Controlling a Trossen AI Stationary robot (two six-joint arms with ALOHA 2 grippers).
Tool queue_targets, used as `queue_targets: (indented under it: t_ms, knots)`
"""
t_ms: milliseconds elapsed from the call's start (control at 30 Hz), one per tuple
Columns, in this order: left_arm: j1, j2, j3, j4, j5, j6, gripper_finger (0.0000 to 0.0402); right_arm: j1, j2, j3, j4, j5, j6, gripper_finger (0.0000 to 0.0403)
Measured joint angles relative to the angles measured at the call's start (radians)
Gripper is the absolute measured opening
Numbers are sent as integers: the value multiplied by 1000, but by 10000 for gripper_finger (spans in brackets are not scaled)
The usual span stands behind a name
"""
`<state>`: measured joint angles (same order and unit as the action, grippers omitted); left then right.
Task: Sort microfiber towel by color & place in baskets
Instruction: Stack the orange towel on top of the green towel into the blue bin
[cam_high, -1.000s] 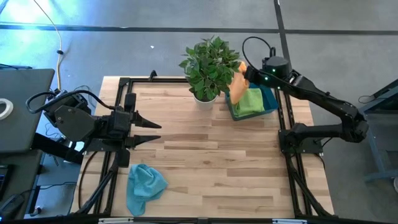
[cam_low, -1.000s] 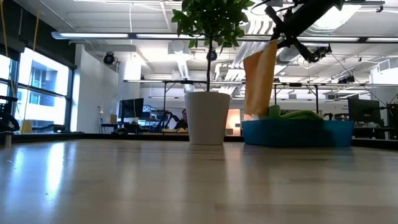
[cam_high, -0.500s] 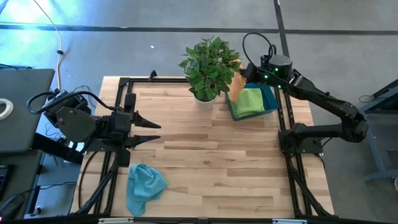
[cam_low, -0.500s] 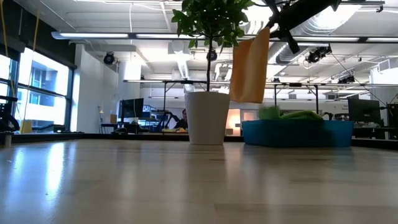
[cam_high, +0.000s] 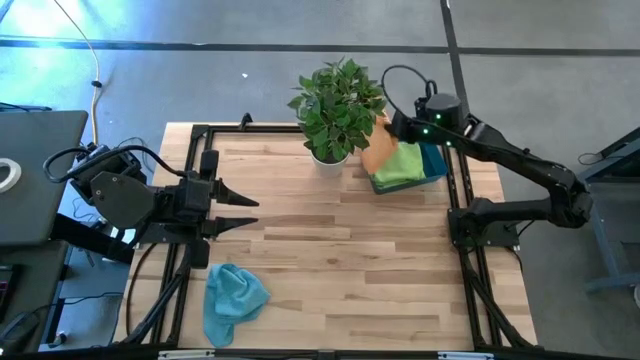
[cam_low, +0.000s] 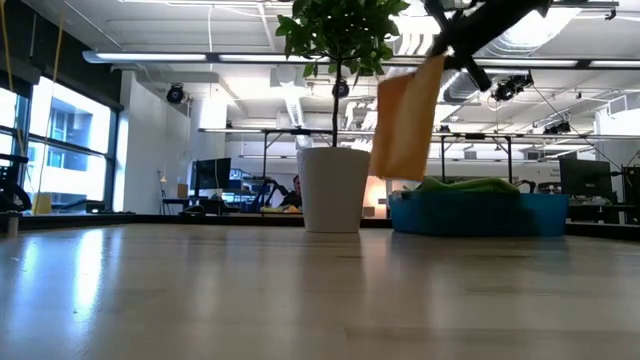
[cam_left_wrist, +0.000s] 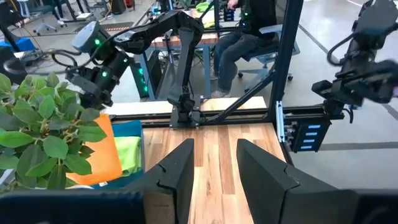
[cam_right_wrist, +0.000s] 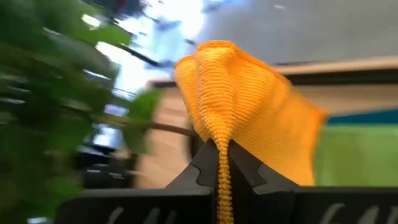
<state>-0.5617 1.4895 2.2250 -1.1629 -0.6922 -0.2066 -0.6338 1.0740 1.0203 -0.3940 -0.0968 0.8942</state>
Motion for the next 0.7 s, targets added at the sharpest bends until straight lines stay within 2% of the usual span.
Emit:
queue_targets:
  t_ms: [167, 367, 567, 700]
  knots:
    - [0, 0, 0, 0, 0, 0, 113, 0, 0, 0, -192, 104, -35, 0]
    - [0, 0, 0, 0, 0, -1, 113, -1, 0, 0, -405, 291, -57, 0]
    - [0, 0, 0, 0, 0, -3, 113, -1, 0, 0, -490, 432, -134, 0]
    - [0, 0, 0, 1, 0, -3, 113, -1, 0, 0, -512, 457, -203, 1]
